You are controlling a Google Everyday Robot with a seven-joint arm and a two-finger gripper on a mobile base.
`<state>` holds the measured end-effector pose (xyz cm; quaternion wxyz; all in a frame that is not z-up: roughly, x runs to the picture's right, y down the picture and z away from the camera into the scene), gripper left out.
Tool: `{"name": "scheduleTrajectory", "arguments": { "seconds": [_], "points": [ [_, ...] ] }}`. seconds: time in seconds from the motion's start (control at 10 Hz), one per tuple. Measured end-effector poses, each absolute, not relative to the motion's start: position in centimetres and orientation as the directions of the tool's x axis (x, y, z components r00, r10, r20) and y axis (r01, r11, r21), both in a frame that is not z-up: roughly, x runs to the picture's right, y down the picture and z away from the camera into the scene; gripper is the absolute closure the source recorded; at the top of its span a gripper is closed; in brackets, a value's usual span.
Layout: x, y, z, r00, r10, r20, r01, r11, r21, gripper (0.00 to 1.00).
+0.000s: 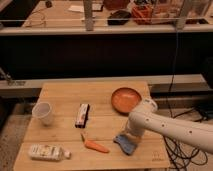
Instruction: Place the white sponge in the ceramic bowl
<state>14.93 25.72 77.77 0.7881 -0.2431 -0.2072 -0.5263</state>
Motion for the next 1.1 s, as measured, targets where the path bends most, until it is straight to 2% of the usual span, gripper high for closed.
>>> {"name": "scheduleTrajectory", "arguments": {
  "seconds": [0.2,0.5,0.7,0.8,1.0,1.1],
  "points": [
    [14.6,26.9,78.2,0.319,-0.728,0.607,0.945,0.297,-0.141,0.2],
    [14.3,27.2,78.9,0.413,-0.682,0.603,0.906,0.373,-0.198,0.2],
    [15.5,28.2,78.5,0.367,-0.698,0.615,0.926,0.337,-0.169,0.21],
    [16.2,28.2,78.7,0.352,-0.708,0.613,0.932,0.325,-0.159,0.27],
    [15.9,28.2,79.1,0.37,-0.697,0.614,0.924,0.344,-0.167,0.47],
    [15.8,28.2,79.2,0.369,-0.697,0.614,0.925,0.342,-0.167,0.54]
  ]
}}
